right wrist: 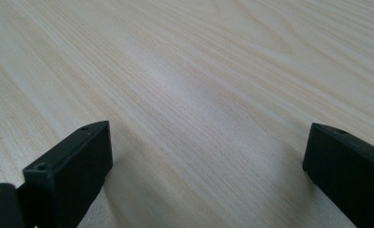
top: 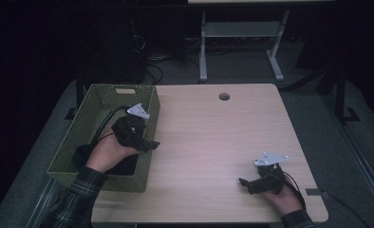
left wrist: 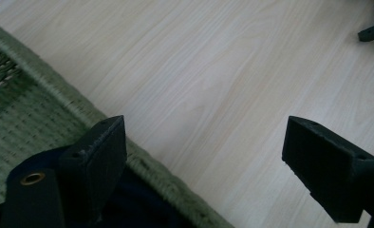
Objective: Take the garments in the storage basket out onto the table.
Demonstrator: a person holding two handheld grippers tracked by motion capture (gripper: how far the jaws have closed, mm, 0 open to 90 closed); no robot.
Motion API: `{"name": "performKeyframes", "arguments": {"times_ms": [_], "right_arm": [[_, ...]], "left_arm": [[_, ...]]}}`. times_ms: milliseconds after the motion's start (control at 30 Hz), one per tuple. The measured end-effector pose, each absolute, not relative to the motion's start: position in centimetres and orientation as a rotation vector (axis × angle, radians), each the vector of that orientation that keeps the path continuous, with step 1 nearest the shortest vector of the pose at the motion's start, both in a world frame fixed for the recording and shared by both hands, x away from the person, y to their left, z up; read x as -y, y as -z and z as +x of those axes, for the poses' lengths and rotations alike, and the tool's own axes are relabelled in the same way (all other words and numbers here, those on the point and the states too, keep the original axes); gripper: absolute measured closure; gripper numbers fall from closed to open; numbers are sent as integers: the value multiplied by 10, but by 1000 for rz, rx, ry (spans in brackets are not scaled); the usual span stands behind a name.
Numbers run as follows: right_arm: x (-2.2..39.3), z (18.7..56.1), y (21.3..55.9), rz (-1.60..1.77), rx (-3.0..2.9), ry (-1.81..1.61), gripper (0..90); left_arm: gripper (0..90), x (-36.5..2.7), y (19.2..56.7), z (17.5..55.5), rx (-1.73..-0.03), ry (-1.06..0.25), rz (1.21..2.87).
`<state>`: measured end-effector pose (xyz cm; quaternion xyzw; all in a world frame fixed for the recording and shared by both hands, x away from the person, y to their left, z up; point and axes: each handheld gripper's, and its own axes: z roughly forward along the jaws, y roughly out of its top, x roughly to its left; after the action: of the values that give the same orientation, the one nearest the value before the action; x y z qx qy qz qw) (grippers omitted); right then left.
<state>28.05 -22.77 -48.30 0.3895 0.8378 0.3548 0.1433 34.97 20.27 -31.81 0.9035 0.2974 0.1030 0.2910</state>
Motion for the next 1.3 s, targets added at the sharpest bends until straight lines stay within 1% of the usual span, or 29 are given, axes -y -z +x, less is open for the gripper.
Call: {"name": "performKeyframes", "arguments": {"times_ms": [167, 567, 1100, 1300], "right_arm": [[228, 281, 483, 1124, -2416, -1023, 19], [228, 281, 483, 1122, -2416, -1022, 19], [228, 281, 483, 1123, -2416, -1022, 19], [228, 280, 483, 1125, -2416, -1023, 19]], "left_arm": [[147, -217, 317, 349, -829, -289, 2410], [147, -236, 317, 346, -876, -322, 2410], [146, -263, 328, 343, -963, -328, 2417], [146, -270, 338, 342, -986, -319, 2454]]}}
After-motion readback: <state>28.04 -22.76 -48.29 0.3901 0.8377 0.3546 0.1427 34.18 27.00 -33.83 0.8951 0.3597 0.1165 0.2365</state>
